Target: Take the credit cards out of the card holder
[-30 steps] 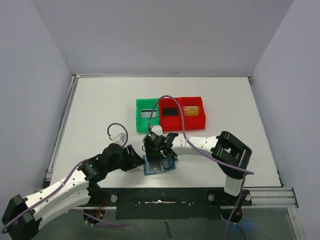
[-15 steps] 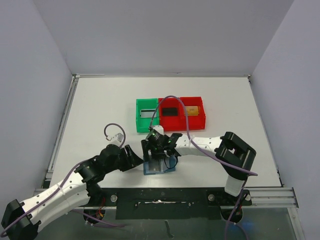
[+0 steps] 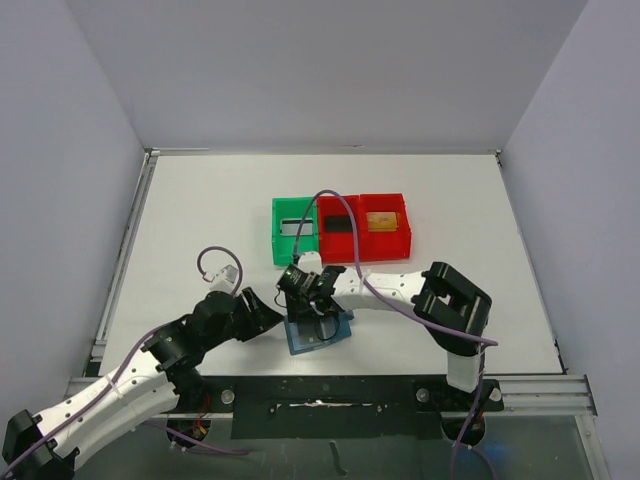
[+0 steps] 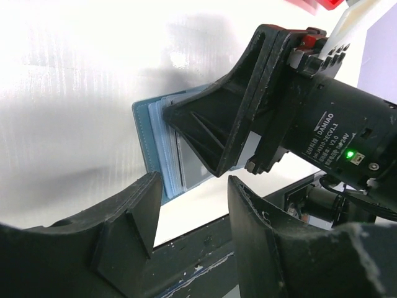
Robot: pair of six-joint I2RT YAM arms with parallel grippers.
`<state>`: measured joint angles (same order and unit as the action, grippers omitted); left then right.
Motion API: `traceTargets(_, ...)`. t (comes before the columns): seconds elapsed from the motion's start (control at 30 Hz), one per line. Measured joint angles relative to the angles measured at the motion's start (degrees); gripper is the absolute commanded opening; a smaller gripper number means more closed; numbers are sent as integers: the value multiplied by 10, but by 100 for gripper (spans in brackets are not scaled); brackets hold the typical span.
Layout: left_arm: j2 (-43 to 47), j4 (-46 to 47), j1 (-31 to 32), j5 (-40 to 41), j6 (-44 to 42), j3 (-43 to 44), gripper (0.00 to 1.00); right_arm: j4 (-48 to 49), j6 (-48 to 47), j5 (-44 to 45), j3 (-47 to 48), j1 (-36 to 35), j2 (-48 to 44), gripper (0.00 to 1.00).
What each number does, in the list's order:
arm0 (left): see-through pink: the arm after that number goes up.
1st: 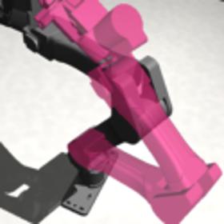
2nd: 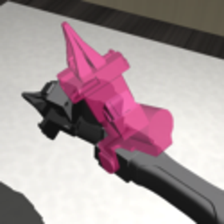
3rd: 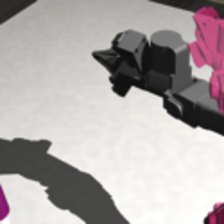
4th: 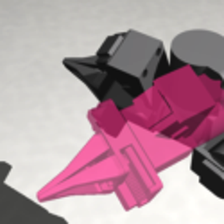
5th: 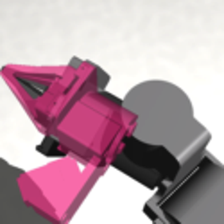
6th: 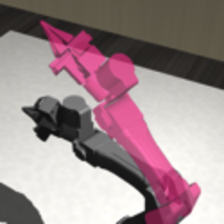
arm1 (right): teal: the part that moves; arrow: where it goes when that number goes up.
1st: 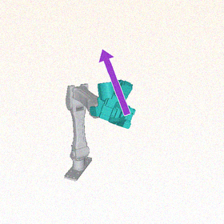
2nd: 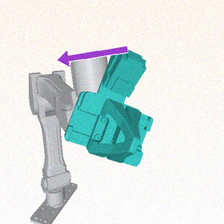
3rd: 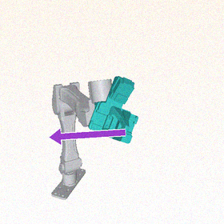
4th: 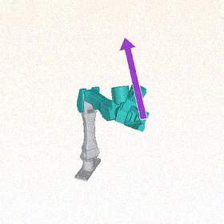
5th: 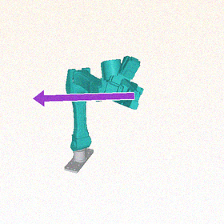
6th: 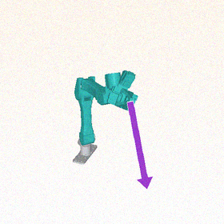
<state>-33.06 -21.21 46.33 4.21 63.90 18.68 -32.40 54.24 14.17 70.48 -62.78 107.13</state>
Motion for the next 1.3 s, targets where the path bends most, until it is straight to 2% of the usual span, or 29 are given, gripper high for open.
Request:
traceTargets(0.17, 5, 0, 0, -1, 0, 0, 45, 40, 0, -13, -40, 5, -26, 52)
traceTargets(0.4, -30, 17, 0, -26, -15, -2, 46, 156, 20, -87, -142, 51, -90, 53)
traceTargets(0.67, -88, 149, 0, -90, -13, -54, 46, 239, 45, -145, -215, 90, -131, 55)
traceTargets(1.3, -226, 381, 0, -173, -10, -62, 44, 282, 66, -166, -241, 101, -139, 54)
